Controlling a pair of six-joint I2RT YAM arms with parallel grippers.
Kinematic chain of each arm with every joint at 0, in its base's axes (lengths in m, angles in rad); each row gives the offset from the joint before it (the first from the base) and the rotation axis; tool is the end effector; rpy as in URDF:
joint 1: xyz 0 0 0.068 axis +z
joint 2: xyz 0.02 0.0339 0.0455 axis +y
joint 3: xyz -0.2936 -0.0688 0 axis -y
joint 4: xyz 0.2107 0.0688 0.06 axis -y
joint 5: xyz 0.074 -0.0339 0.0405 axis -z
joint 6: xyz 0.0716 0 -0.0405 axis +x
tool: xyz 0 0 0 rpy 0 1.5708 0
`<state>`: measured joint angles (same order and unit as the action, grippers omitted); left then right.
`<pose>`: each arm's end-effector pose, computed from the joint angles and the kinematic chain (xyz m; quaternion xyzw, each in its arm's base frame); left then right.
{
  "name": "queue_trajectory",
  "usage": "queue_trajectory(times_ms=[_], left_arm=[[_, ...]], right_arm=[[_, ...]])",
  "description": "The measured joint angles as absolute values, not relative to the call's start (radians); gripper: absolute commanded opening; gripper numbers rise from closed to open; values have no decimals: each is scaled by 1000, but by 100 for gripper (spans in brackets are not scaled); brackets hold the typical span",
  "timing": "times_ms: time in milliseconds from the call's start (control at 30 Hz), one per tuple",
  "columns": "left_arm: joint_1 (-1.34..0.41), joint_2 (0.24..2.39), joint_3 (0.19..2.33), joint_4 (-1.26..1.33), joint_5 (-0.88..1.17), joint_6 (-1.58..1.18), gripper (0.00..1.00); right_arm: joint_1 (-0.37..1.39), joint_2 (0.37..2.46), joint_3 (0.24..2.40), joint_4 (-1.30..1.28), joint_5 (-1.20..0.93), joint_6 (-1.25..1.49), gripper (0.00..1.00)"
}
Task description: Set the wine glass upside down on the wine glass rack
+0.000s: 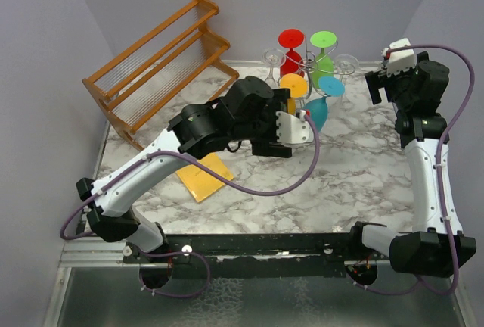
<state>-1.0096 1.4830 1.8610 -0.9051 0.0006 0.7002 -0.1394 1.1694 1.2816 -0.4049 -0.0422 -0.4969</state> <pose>0.1563 -0.2487 0.4663 0.6542 0.5688 -0.0771 0.4925 0.2453 -0.0314 0.4250 -0.1551 0.7875 -0.1704 0.5717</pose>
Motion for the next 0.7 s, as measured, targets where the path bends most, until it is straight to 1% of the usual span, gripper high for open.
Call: queue_trajectory(times_ms=[200,333,567,700], left_arm=[[-797,1335,1700,-802,-51,611,99],[-690,1264,1632,-715,-95,513,99],[-372,1205,1484,-509,-169,205,99],[-262,1138,1375,-435,-146,91,99]], right_arm=[[-139,1192,1293,-422,-55,-453,99],[-139,1205,1295,-427,-56,-423,100],[-139,1211,1299,-425,-38,-340,100],[-139,1233,1325,-421,-34,-292,99]])
